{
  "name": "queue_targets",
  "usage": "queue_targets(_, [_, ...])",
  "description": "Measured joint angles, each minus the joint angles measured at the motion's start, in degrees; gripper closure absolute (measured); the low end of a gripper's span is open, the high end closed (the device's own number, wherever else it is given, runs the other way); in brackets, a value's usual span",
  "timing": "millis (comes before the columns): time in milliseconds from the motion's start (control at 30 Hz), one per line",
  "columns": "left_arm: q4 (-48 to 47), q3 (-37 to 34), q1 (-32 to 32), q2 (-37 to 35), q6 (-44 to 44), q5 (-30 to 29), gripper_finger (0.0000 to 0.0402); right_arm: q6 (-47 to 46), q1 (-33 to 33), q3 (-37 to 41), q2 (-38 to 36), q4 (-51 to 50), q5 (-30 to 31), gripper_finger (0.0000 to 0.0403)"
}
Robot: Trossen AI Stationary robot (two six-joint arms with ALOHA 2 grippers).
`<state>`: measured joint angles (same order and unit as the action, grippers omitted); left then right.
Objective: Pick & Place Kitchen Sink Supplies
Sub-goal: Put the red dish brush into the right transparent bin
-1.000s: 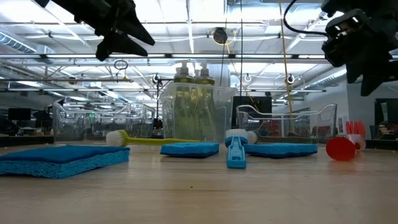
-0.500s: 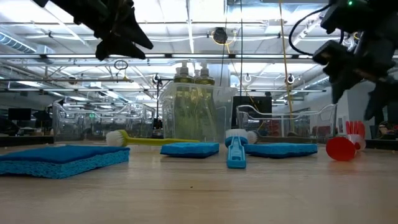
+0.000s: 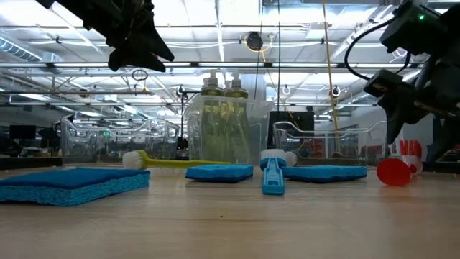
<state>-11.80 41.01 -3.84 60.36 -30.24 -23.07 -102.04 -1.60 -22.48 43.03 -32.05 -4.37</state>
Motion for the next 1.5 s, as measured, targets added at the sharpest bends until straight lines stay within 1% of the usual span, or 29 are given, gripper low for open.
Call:
queue_targets(133, [-0.15, 0.0, 0.0, 0.0, 0.63, -0.02, 0.022, -1.58, -0.61, 0.0, 0.34, -2.61, 5.56, 0.0144])
queue_targets(333, [-0.13, 0.01, 0.0, 0.0, 0.9, -0.02, 0.0219, -1.97, -0.79, 0.0, 3.96, -3.63, 10.52, 0.0145])
queue_targets(600, [-0.06, 0.02, 0.0, 0.0, 0.55, -0.02, 0.0219, 0.86, -0.79, -0.22, 11.36, -1.66, 10.32, 0.0152])
queue_targets(700, [-0.04, 0.02, 0.0, 0.0, 0.52, -0.02, 0.0219, 2.13, -0.79, -0.26, 12.25, -1.64, 10.27, 0.0172])
queue_targets(833, [-0.03, 0.02, 0.0, 0.0, 0.48, -0.02, 0.0219, 3.89, -0.79, -0.17, 12.33, -2.15, 10.1, 0.0218])
queue_targets(1000, [0.02, 0.02, 0.0, 0.0, 0.34, -0.01, 0.022, 3.95, -0.75, -0.14, 12.34, -2.92, 10.27, 0.0279])
queue_targets(1200, [0.03, 0.02, 0.0, 0.0, 0.05, 0.0, 0.022, 6.77, -0.71, 0.0, 12.39, -1.14, 11.61, 0.0333])
queue_targets(1367, [0.03, 0.02, 0.0, 0.0, -0.09, 0.0, 0.0219, 8.81, -0.73, 0.04, 11.91, 0.02, 10.19, 0.0362])
queue_targets(1500, [0.03, 0.02, 0.0, 0.0, -0.09, 0.04, 0.0219, 10.51, -0.79, 0.12, 10.47, 0.9, 9.35, 0.0365])
